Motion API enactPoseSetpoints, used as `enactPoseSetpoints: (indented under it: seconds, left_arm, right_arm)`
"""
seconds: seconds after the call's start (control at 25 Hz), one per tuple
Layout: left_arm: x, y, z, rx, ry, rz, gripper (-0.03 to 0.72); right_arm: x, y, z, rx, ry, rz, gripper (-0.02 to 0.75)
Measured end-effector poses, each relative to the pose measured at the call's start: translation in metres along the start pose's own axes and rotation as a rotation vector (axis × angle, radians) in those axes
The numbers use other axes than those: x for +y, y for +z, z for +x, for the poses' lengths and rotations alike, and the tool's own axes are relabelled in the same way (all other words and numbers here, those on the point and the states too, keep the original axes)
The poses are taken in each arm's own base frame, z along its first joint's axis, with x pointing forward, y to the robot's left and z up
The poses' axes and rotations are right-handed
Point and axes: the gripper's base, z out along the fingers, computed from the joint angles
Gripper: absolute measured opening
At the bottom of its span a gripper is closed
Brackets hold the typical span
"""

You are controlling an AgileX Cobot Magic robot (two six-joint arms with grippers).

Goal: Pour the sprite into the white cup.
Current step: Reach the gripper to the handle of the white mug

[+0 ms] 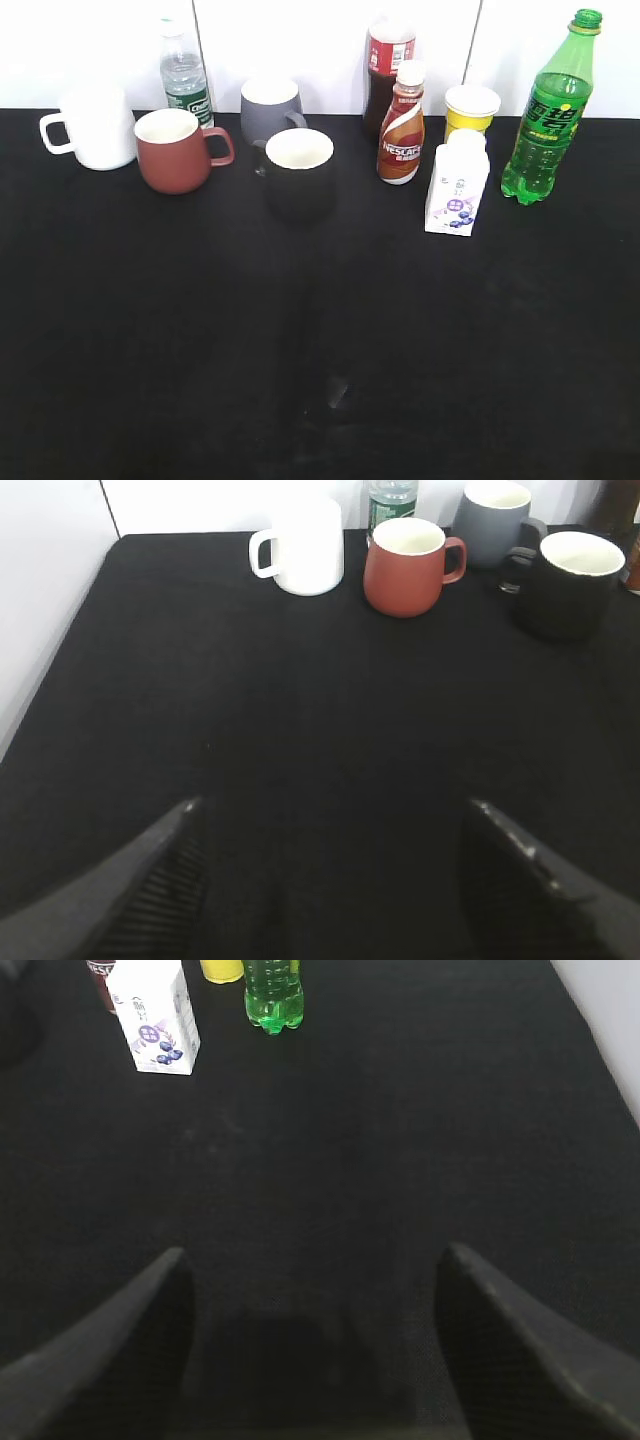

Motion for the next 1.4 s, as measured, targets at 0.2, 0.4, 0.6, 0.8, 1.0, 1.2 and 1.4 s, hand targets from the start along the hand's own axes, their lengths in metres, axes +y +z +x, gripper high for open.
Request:
enactPoseSetpoints:
  seconds: [0.2, 0.4, 0.6, 0.8, 1.0, 1.2, 1.4]
  left_arm:
    - [0.0, 0.0, 0.0, 0.0, 0.0, 0.0, 0.588]
    - [0.0, -0.008, -0.022, -0.204, -0.006, 0.0, 0.585]
    - [0.011, 0.067, -0.083, -0.472, 0.043, -0.072, 0.565]
    - [0.021, 0.204, -0.067, -0.402, -0.022, -0.094, 0.55]
    - [0.028, 0.317, -0.011, -0.223, -0.017, -0.12, 0.489]
    - [0.056, 0.418, 0.01, -0.214, -0.006, -0.154, 0.483]
    - [0.064, 0.486, 0.007, -0.245, 0.035, -0.118, 0.482]
  right_arm:
    - [0.0, 0.0, 0.0, 0.0, 0.0, 0.0, 0.557]
    - [0.0, 0.0, 0.0, 0.0, 0.0, 0.0, 0.557]
    - [0.0, 0.0, 0.0, 0.0, 0.0, 0.0, 0.557]
    - [0.0, 0.0, 0.0, 0.0, 0.0, 0.0, 0.557]
    - [0.0, 0.0, 0.0, 0.0, 0.0, 0.0, 0.557]
    - [0.0, 0.0, 0.0, 0.0, 0.0, 0.0, 0.557]
    - [0.0, 0.0, 0.0, 0.0, 0.0, 0.0, 0.557]
